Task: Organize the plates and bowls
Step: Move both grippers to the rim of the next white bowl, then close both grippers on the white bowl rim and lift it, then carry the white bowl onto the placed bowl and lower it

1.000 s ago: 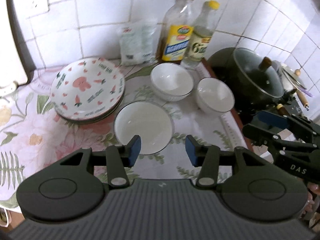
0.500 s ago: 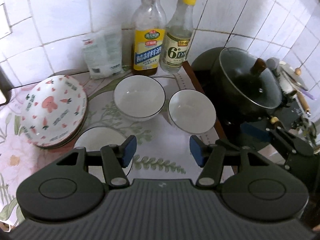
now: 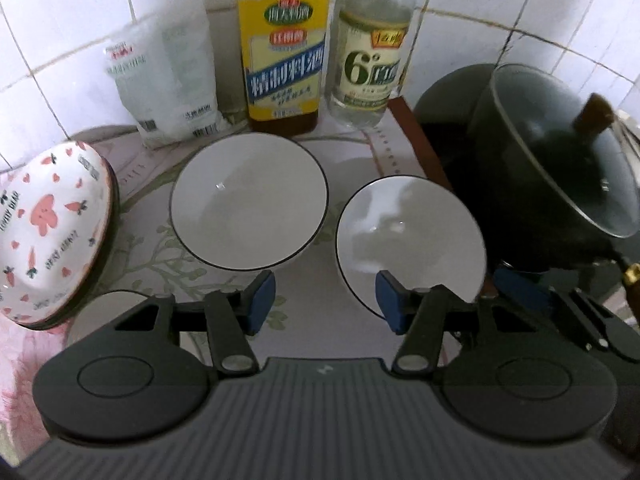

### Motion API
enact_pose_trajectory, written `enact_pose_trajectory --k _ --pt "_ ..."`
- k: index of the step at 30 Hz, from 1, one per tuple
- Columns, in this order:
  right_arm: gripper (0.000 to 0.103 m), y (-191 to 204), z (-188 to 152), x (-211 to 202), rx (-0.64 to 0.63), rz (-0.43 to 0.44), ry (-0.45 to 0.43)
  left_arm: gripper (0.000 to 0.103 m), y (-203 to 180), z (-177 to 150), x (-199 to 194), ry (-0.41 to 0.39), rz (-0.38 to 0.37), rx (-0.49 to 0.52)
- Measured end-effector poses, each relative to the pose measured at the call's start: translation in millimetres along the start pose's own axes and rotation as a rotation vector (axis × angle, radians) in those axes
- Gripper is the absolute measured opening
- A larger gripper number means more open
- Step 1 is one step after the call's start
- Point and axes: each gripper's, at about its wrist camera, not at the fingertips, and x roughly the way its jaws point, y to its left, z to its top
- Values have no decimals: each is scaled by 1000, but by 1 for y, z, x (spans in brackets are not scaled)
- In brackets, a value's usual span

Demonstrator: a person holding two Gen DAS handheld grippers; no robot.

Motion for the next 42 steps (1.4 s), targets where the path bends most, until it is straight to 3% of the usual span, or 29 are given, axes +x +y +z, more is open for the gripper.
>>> enact_pose_trajectory --k 5,16,18,27,31,35,42 --pt "65 -2 -1 19 30 1 33 39 -2 -5 15 -3 -14 -10" --pt "44 -5 0 32 67 -9 82 14 1 -10 27 -18 -96 -58" --pt "33 -7 1 35 82 -23 89 13 3 -12 29 -12 -104 -68" --pt "18 -9 2 35 148 -51 110 10 3 -17 27 17 -87 -48" --pt "18 -5 -3 29 187 -38 149 10 13 -24 16 49 -97 -84" --pt "18 4 -9 20 230 -32 193 10 16 -31 -3 39 -81 -56" --pt "17 28 -10 -18 234 -21 166 10 25 -47 -40 60 -77 -61"
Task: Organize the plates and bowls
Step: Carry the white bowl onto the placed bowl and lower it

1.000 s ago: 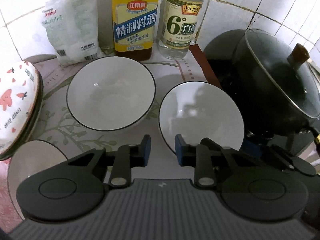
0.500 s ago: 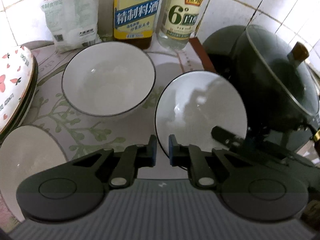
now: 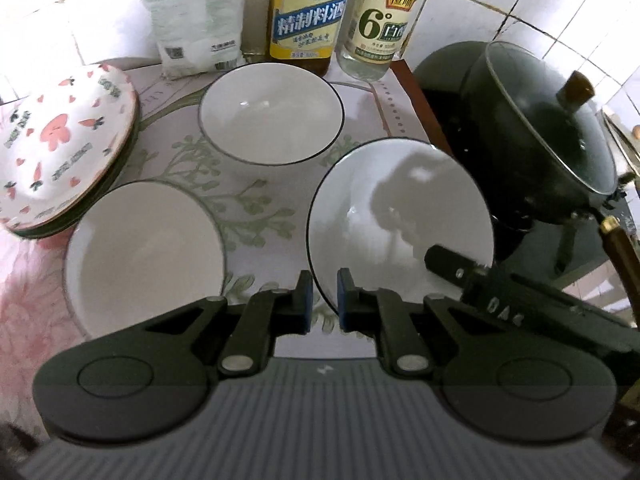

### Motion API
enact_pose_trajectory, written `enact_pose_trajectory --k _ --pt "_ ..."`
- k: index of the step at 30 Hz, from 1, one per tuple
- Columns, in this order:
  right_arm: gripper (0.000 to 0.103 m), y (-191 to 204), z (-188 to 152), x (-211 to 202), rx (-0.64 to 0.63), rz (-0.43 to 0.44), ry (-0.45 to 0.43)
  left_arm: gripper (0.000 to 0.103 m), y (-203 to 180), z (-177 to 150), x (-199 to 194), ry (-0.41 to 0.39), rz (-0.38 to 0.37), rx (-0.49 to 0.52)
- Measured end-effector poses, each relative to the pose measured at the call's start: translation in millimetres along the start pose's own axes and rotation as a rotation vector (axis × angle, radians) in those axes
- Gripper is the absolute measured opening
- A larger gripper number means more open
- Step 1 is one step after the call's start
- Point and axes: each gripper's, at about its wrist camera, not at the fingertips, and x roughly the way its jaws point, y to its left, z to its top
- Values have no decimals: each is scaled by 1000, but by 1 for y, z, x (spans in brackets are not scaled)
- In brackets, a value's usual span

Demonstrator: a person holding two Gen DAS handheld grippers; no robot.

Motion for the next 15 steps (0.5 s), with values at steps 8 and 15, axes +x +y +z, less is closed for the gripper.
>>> enact_pose_trajectory --k 8,15 --pt "18 31 -2 -45 -69 6 -44 11 16 -8 -48 -13 -32 -7" --pt "18 61 0 -73 -51 77 -55 11 42 -7 -106 -119 -52 -7"
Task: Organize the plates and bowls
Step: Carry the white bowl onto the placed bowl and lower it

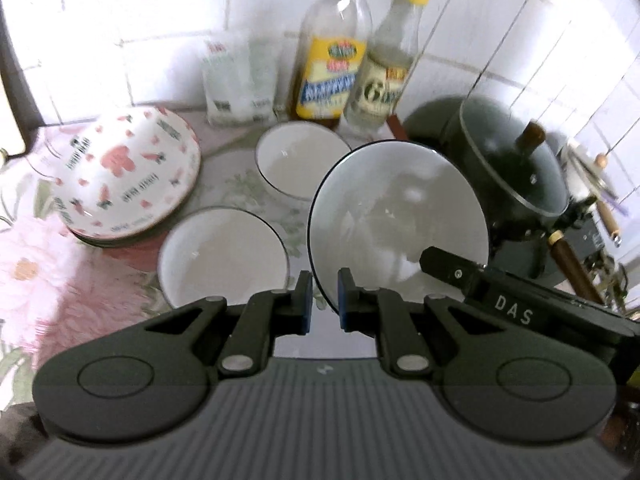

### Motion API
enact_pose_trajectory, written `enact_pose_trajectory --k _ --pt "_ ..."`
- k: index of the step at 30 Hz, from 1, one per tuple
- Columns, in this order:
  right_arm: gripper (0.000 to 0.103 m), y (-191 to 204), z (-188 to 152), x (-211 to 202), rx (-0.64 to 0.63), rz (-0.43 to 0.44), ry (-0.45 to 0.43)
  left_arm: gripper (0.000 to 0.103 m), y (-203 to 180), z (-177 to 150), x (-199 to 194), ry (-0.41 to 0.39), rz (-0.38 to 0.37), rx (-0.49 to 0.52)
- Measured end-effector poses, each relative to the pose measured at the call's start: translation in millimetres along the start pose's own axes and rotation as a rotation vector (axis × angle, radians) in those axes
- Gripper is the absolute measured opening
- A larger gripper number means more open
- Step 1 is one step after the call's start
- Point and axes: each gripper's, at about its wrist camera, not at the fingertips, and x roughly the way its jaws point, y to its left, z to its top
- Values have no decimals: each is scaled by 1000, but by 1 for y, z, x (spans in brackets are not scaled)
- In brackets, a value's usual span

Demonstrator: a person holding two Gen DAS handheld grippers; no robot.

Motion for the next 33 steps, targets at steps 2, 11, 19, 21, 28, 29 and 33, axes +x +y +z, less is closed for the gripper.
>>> enact_pose_trajectory --k 2,11,19,21,28,29,33 --pt "19 13 1 -7 -14 19 -15 11 7 1 -16 -24 0 4" --pt "19 57 1 -8 -42 79 2 11 47 0 -47 -66 34 -20" --pt "19 78 -1 18 -66 71 49 11 86 -6 -36 -79 1 -98" --pt "19 81 -3 27 -68 67 65 11 92 -6 -29 -68 3 -108" --pt "19 85 -7 54 -76 57 108 11 104 -5 1 -16 42 -115" --pt "20 84 -8 59 -79 59 118 11 104 -5 6 -8 60 -104" --pt "22 76 -11 79 -74 103 154 11 102 -1 23 1 115 -64"
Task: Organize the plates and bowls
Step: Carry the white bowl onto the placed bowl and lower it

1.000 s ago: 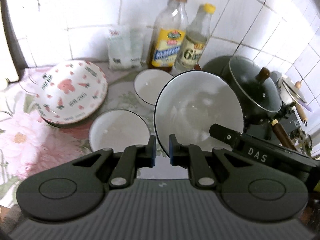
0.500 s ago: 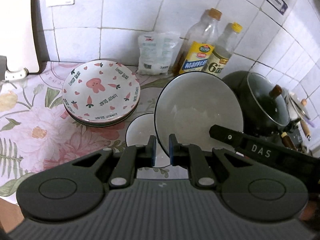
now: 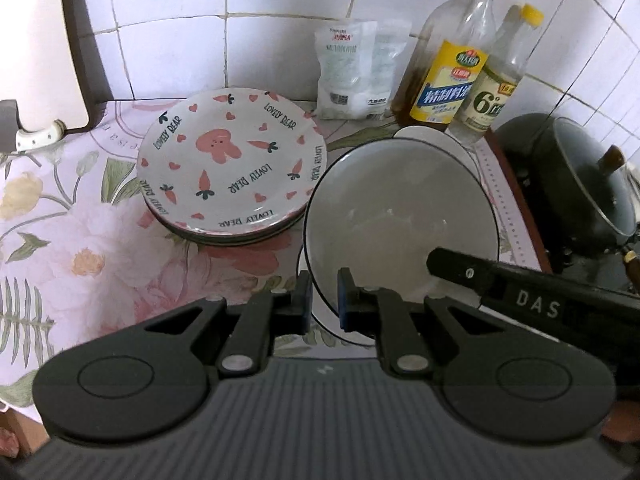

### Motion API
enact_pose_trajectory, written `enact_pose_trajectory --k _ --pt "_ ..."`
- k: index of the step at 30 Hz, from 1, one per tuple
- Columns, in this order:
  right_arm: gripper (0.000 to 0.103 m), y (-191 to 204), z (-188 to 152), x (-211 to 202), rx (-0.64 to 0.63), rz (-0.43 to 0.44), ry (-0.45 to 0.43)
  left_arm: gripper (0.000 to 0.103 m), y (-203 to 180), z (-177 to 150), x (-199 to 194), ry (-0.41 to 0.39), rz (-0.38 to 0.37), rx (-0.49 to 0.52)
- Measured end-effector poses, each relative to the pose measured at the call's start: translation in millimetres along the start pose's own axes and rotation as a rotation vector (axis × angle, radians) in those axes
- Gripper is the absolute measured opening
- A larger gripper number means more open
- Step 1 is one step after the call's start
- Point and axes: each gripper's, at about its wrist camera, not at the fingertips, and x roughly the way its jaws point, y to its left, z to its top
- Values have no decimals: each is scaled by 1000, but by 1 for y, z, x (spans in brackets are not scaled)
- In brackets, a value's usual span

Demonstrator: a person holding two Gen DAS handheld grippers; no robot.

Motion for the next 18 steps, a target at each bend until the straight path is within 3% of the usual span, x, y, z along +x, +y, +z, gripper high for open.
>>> enact_pose_trajectory --k 6,13,18 --pt "22 -10 -4 17 9 -15 38 11 4 -1 20 31 -22 -6" --pt "22 6 -7 28 -122 -96 33 11 9 -9 40 75 -18 -15" --pt "22 13 -13 38 -192 -143 39 11 10 -9 42 62 -2 4"
